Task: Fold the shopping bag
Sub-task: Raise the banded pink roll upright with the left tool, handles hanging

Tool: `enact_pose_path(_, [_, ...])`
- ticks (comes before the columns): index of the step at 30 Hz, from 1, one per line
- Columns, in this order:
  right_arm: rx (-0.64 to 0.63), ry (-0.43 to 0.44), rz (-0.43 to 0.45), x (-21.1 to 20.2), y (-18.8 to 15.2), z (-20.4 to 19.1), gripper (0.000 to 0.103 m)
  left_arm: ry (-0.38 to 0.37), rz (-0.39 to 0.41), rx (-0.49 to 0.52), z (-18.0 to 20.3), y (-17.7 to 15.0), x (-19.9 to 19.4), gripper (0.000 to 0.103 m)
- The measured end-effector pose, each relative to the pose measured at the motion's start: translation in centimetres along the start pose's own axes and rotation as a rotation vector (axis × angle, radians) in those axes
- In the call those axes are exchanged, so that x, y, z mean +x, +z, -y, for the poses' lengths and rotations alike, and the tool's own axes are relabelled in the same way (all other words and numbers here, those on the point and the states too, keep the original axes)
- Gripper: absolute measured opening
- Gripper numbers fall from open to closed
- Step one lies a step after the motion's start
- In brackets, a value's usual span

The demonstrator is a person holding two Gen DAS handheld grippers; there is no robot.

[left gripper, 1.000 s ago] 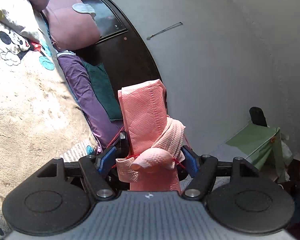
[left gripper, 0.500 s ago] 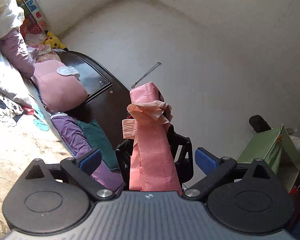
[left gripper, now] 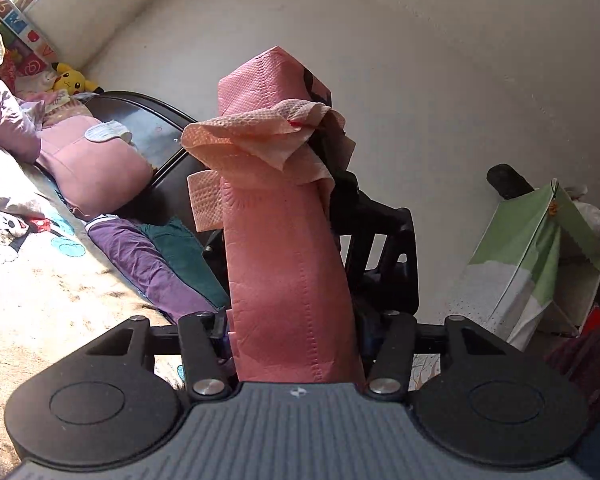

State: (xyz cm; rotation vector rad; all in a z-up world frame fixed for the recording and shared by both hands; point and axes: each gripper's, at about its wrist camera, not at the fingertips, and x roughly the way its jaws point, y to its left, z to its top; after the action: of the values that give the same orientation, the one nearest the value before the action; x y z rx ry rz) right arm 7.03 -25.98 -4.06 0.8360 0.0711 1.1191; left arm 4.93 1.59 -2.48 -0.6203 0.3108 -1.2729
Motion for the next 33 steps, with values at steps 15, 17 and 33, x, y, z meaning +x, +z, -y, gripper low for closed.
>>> enact_pose_path(15, [-0.273, -0.1, -0.21, -3.3, 1.4, -3.4, 0.079, 0.101, 0.137, -0.004, -1.8, 1.2, -8.5, 0.049])
enact_pose_path(17, [-0.307, -0.104, -0.214, -3.7, 1.6, -3.9, 0.079, 0.155, 0.118, 0.036, -1.4, 1.3, -8.6, 0.049])
enact_pose_path(33, [-0.657, -0.051, -0.277, -0.3, 1.3, -11.6, 0.063, 0.634, -0.139, 0.914, 9.1, -1.0, -3.8, 0.049])
